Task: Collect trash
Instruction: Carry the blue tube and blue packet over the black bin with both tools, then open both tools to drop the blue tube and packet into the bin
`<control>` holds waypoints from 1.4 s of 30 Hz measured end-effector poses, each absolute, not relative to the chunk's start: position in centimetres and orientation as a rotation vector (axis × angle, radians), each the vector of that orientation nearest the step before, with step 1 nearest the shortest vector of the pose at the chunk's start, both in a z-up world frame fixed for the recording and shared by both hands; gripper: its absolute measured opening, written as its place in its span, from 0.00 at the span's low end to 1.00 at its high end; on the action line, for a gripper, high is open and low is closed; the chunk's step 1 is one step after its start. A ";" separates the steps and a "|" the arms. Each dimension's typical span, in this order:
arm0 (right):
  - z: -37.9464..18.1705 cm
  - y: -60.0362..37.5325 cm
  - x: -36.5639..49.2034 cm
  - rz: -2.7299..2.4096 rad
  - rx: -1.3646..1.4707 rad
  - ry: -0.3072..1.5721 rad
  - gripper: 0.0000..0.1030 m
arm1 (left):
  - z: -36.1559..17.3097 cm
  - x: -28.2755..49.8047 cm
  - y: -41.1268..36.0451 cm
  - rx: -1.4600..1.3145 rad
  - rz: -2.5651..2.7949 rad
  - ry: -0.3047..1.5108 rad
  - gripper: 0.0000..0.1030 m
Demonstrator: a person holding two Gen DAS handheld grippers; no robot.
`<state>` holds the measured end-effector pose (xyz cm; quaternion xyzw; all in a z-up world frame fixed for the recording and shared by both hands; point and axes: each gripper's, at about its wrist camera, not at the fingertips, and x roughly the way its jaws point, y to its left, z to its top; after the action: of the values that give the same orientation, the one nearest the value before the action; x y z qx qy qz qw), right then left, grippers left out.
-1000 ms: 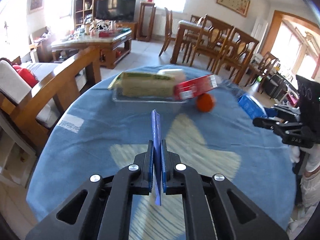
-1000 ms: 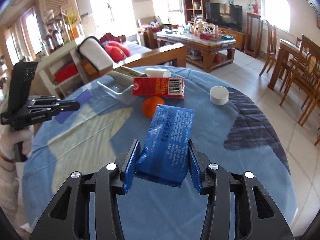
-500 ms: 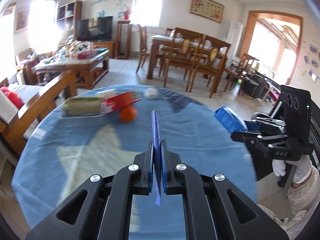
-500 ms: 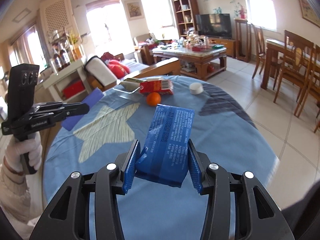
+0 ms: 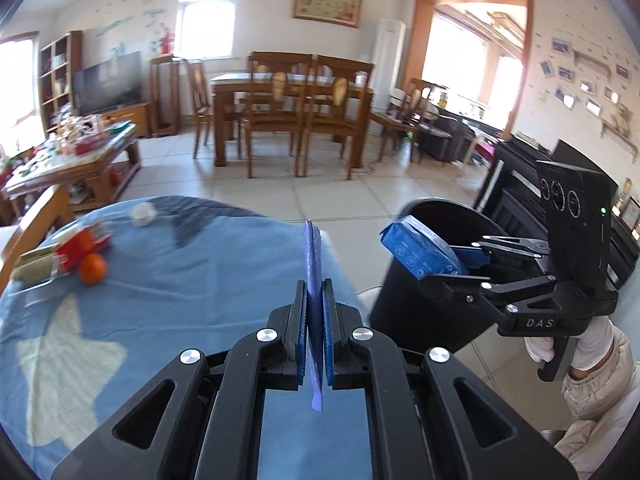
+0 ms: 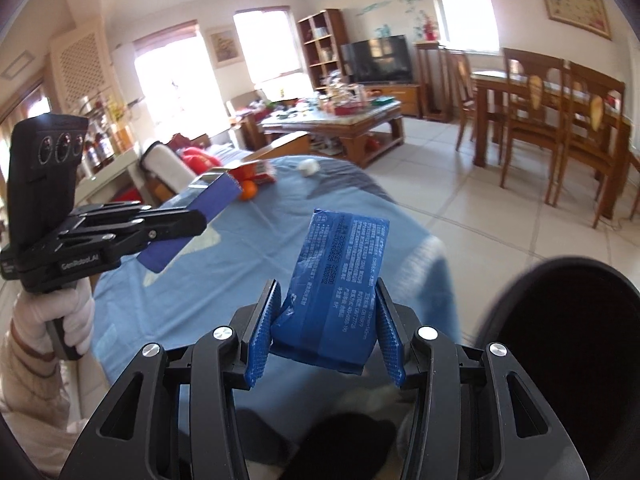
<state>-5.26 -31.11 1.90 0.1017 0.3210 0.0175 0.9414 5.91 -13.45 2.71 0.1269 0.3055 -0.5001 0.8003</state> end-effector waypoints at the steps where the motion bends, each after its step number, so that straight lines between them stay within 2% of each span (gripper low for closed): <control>1: 1.8 -31.8 -5.8 0.023 0.214 0.653 0.45 | 2.6 5.6 -14.1 0.277 -1.084 0.655 0.08; 23: -1.1 -42.1 -17.1 -0.218 0.326 0.636 0.45 | -0.7 -0.4 -26.2 0.330 -1.319 0.710 0.08; 32: -4.1 -46.3 -18.7 -0.334 0.375 0.687 0.45 | -3.6 -1.6 -32.4 0.345 -1.411 0.777 0.08; 42: -6.3 -48.8 -17.8 -0.357 0.342 0.779 0.45 | -6.6 0.2 -38.8 0.527 -1.406 0.814 0.11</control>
<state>-17.78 -48.79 -6.33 0.1650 0.3758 -0.1724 0.8954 0.24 -38.83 -6.64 0.2327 0.3594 -0.6204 0.6570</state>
